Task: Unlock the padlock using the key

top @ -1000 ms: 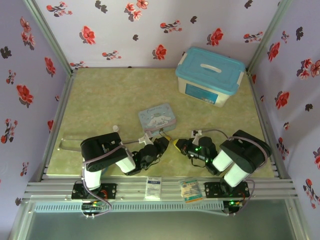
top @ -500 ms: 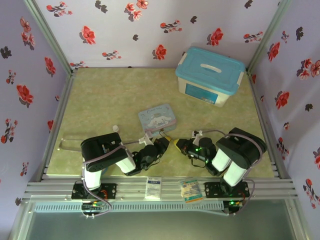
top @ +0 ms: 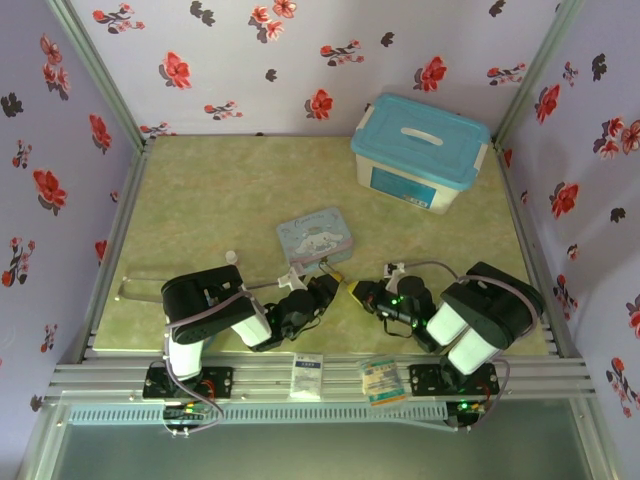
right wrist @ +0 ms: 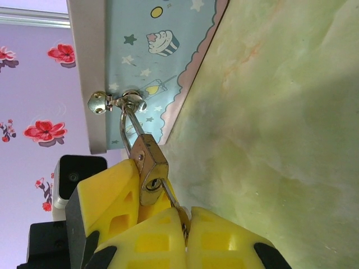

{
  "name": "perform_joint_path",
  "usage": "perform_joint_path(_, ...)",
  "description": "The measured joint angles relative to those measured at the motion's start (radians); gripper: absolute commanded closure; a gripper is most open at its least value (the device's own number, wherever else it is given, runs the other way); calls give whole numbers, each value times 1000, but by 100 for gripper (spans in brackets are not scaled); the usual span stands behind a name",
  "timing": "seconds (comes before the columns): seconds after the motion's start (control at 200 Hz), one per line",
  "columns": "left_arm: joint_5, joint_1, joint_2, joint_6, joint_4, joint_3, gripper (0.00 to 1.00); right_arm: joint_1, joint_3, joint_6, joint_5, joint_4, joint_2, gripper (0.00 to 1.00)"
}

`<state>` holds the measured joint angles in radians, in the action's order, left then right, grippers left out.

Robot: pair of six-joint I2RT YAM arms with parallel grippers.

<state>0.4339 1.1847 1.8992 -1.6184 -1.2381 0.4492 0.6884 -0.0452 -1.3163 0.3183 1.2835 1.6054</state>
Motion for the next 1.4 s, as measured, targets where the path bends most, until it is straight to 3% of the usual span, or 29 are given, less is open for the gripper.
perform_joint_path(0.425,19,3,13,-5,-7,2,100,9,-50,6,29,13,80,100)
perform_joint_path(0.7,18,6,17,-11,-27,8,100,16,-15,8,17,-4,16,100)
perform_joint_path(0.98,18,6,48,-11,-31,36,100,25,-2,53,-1,-204,-192,100)
perform_joint_path(1.24,19,7,49,-18,-31,36,100,19,-49,146,-39,-571,-505,100)
perform_joint_path(1.4,19,8,49,-22,-31,36,100,10,-76,173,-31,-670,-486,100)
